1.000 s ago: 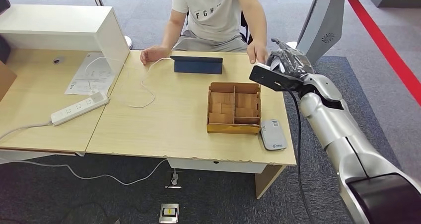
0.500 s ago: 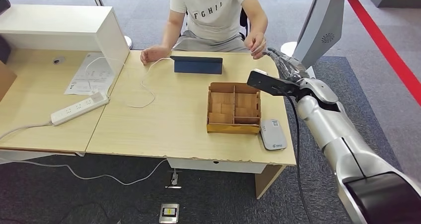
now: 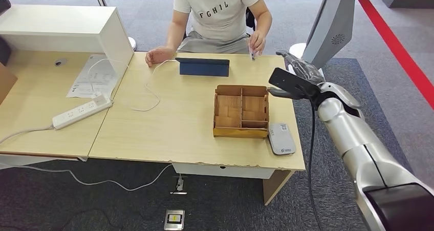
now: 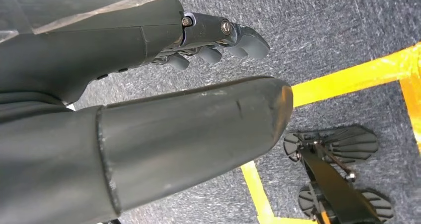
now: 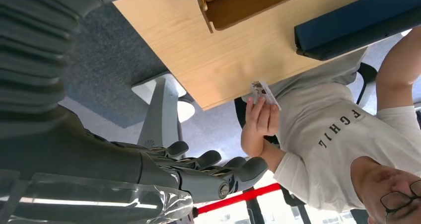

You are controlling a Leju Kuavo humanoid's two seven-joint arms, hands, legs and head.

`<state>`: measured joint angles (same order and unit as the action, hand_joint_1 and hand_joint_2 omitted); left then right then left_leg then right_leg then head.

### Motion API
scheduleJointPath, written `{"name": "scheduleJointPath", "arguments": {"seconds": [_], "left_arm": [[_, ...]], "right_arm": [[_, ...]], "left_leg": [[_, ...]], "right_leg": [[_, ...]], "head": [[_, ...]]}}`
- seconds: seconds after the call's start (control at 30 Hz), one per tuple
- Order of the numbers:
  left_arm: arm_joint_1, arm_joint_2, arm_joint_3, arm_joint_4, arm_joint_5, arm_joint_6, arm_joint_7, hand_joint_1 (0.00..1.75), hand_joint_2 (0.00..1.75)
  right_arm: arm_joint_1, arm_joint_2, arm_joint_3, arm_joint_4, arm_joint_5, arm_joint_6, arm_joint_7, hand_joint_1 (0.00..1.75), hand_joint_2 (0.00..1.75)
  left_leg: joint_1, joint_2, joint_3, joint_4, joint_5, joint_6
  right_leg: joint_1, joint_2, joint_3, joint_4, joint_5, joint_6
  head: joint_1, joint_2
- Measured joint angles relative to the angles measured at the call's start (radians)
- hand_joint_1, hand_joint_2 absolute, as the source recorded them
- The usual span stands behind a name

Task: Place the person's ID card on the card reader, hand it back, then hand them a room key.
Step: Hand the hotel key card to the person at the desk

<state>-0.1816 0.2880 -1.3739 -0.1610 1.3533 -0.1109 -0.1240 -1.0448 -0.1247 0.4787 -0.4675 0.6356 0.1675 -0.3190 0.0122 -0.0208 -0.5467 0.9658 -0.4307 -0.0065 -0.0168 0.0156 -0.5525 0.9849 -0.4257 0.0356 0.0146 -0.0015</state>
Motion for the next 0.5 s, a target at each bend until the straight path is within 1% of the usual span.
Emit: {"name": "scheduleJointPath", "arguments": {"seconds": [0.23,0.33,0.5], "left_arm": [[0.006,0.006,0.004,0.000,0.040,0.020,-0.004,0.00,0.00],[0.006,0.011,0.005,0.000,0.043,0.023,0.001,0.00,0.00],[0.008,0.019,0.010,0.000,0.050,0.029,0.010,0.00,0.00]], "right_arm": [[0.116,-0.070,-0.024,-0.183,-0.155,0.076,0.098,0.00,1.75],[0.177,-0.104,-0.038,-0.274,-0.202,0.085,0.148,0.00,1.75],[0.311,-0.159,-0.058,-0.459,-0.280,0.085,0.243,0.00,1.75]], "left_leg": [[0.000,0.000,0.001,0.000,0.000,0.000],[0.000,0.000,0.001,0.000,0.000,0.000],[0.000,0.000,0.001,0.000,0.000,0.000]], "right_leg": [[0.000,0.000,0.001,0.000,0.000,0.000],[0.000,0.000,0.001,-0.001,0.000,0.000],[0.000,0.000,0.002,-0.001,0.000,0.000]], "head": [[0.000,0.000],[0.000,0.000],[0.000,0.000]]}}
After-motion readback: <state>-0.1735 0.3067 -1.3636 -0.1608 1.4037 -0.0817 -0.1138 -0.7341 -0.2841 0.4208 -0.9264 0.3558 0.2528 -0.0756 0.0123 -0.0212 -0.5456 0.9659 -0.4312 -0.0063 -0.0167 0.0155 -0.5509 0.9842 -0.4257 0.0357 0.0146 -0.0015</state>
